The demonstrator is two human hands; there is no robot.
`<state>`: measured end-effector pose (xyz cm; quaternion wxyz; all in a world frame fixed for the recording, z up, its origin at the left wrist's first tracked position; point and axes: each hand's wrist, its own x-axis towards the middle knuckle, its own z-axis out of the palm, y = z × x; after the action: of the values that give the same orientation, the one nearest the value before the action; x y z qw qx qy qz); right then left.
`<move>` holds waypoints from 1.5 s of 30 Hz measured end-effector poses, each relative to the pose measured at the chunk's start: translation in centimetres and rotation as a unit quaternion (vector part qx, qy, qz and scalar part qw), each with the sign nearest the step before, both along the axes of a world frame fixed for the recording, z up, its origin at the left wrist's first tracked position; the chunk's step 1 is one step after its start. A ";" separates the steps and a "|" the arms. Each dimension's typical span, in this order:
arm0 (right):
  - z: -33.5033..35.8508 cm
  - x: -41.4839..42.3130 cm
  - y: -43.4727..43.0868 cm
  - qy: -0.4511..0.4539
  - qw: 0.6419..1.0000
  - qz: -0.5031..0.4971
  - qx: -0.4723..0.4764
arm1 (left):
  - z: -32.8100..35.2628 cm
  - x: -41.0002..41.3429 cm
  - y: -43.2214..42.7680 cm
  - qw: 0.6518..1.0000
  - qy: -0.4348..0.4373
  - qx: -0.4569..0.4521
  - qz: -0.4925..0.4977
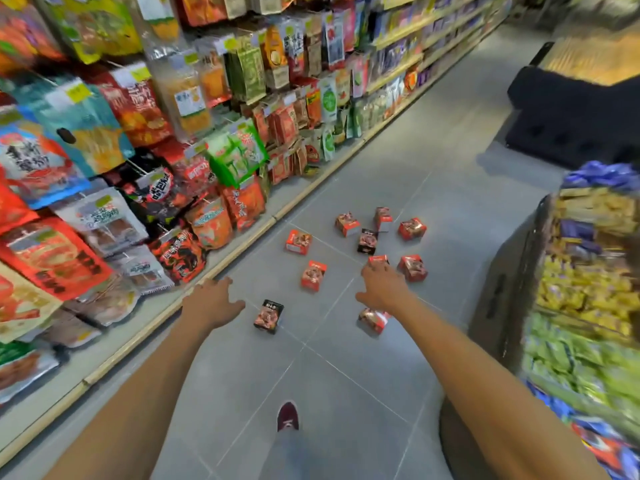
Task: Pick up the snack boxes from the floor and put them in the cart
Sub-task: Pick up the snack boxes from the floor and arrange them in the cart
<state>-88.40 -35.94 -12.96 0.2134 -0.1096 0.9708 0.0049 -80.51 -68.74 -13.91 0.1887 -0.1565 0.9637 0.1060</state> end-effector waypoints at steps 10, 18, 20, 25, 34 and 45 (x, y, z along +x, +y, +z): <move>-2.3 -11.0 -1.9 -0.038 0.999 -0.029 0.020 | -5.0 -13.0 -1.8 0.998 -0.046 0.049 0.006; -5.1 -22.1 -5.5 -0.063 0.996 -0.065 -0.002 | -8.0 -22.3 -3.7 0.993 -0.064 0.088 0.054; -6.5 -24.3 -6.4 -0.078 0.994 -0.075 -0.017 | -8.9 -23.6 -3.8 0.991 -0.067 0.091 0.069; -10.6 -29.7 -7.7 -0.129 0.985 -0.106 -0.049 | -11.9 -26.5 -4.0 0.984 -0.104 0.098 0.108; -21.4 -39.5 -8.7 -0.193 0.971 -0.132 -0.042 | -21.5 -31.8 -1.8 0.962 -0.148 0.134 0.186; -43.4 -44.6 -12.0 -0.208 0.951 -0.217 -0.070 | -41.7 -33.9 -2.9 0.951 -0.141 0.134 0.240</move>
<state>-132.96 -47.96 -56.39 0.3986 0.0910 0.9030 -0.1322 -114.44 -71.68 -55.60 0.3107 -0.3702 0.8380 0.2532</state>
